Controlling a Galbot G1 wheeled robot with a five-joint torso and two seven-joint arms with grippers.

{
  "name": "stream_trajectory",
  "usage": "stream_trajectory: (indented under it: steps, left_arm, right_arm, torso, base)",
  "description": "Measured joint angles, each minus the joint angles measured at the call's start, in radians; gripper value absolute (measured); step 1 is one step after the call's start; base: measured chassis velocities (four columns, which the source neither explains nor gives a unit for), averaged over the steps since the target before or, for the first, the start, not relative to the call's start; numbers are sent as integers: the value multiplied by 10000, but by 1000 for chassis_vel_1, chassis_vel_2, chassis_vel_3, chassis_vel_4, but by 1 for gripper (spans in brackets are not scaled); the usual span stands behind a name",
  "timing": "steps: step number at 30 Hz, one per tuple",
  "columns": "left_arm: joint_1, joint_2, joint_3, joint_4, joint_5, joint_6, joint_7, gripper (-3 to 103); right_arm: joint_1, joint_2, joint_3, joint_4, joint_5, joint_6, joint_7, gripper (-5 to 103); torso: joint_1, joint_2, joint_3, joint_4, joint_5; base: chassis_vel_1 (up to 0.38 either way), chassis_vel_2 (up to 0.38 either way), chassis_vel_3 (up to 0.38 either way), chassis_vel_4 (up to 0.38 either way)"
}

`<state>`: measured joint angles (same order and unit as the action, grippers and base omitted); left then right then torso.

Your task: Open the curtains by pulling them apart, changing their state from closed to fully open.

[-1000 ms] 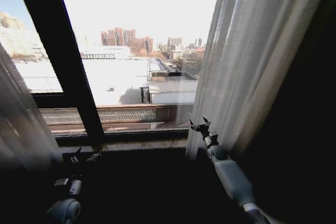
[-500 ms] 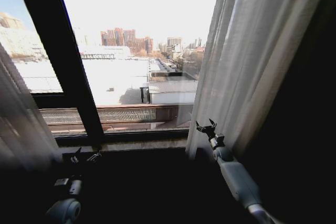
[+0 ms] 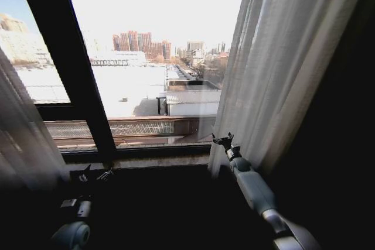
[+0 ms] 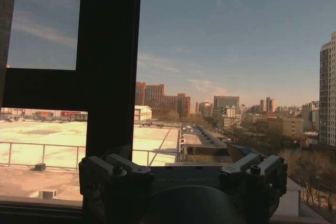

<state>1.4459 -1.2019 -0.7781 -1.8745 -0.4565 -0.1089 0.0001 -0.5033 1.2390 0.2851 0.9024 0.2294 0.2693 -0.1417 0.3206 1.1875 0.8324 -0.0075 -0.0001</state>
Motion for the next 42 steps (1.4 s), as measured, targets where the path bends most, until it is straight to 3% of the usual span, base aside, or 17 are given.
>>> stream_trajectory:
  steps: [6,10,14,17,19,21,23,26,42]
  left_arm:
    - [0,0,0,0,0,0,0,100]
    - [0,0,1,0,0,0,0,100]
    - [0,0,0,0,0,0,0,100]
    - [0,0,0,-1,0,0,0,100]
    - [0,0,1,0,0,0,0,100]
    - [0,0,1,0,0,0,0,100]
    - [0,0,0,0,0,0,0,100]
    - [0,0,1,0,0,0,0,100]
    - [0,1,0,0,0,0,0,100]
  right_arm:
    - [-191,-126,-64,244,95,58,-200,77]
    - [-296,-155,-97,386,202,135,-444,55]
    - [-326,-144,-100,450,291,212,-583,50]
    - [-361,-104,-86,538,298,335,-829,33]
    - [-364,-91,-80,552,299,357,-832,33]
    - [-364,-70,-63,558,320,379,-848,17]
    - [-363,-71,-55,558,345,383,-903,17]
    - [-347,-117,-21,555,455,373,-1104,2]
    - [-361,-200,97,547,526,349,-1364,0]
  torso:
    - [0,1,0,-1,1]
    - [0,0,0,0,1]
    - [0,0,0,0,1]
    - [0,0,0,1,1]
    - [0,0,0,1,1]
    - [0,1,0,1,1]
    - [0,0,0,1,1]
    - [0,0,0,0,1]
    - [-1,1,0,1,3]
  base:
    - [0,0,0,0]
    - [0,0,0,0]
    - [0,0,0,0]
    - [0,0,0,0]
    - [0,0,0,0]
    - [0,0,0,0]
    - [0,0,0,0]
    - [0,0,0,0]
    - [-92,-95,103,94]
